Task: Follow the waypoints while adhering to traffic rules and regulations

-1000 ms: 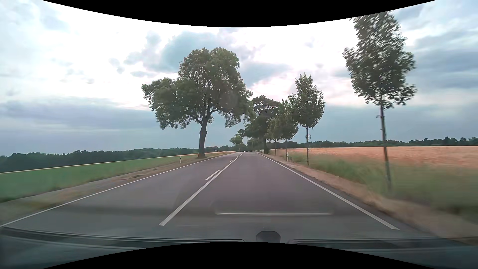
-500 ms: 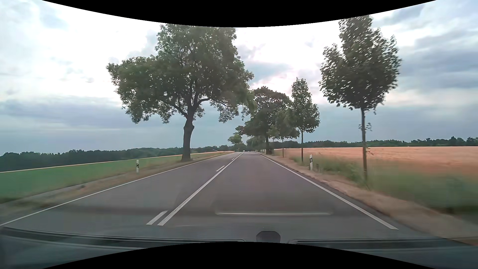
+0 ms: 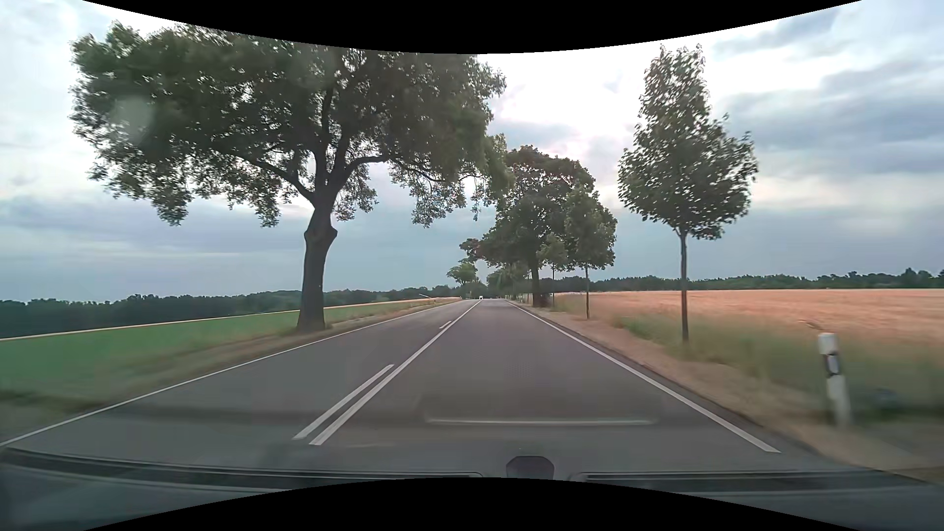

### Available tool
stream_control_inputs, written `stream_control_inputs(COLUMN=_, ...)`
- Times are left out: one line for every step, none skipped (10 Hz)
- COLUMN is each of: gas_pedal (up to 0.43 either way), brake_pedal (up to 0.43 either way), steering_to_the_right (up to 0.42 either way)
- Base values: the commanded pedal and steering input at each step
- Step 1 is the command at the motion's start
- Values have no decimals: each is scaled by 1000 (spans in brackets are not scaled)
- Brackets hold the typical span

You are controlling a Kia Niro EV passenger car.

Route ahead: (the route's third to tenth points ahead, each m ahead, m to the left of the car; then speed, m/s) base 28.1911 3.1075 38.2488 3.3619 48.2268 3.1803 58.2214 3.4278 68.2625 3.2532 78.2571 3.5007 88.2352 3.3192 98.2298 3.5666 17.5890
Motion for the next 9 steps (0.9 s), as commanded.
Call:
stream_control_inputs(gas_pedal=197, brake_pedal=0, steering_to_the_right=-4)
stream_control_inputs(gas_pedal=197, brake_pedal=0, steering_to_the_right=-3)
stream_control_inputs(gas_pedal=197, brake_pedal=0, steering_to_the_right=-2)
stream_control_inputs(gas_pedal=197, brake_pedal=0, steering_to_the_right=-2)
stream_control_inputs(gas_pedal=197, brake_pedal=0, steering_to_the_right=-2)
stream_control_inputs(gas_pedal=197, brake_pedal=0, steering_to_the_right=-2)
stream_control_inputs(gas_pedal=197, brake_pedal=0, steering_to_the_right=-2)
stream_control_inputs(gas_pedal=197, brake_pedal=0, steering_to_the_right=-2)
stream_control_inputs(gas_pedal=197, brake_pedal=0, steering_to_the_right=-2)
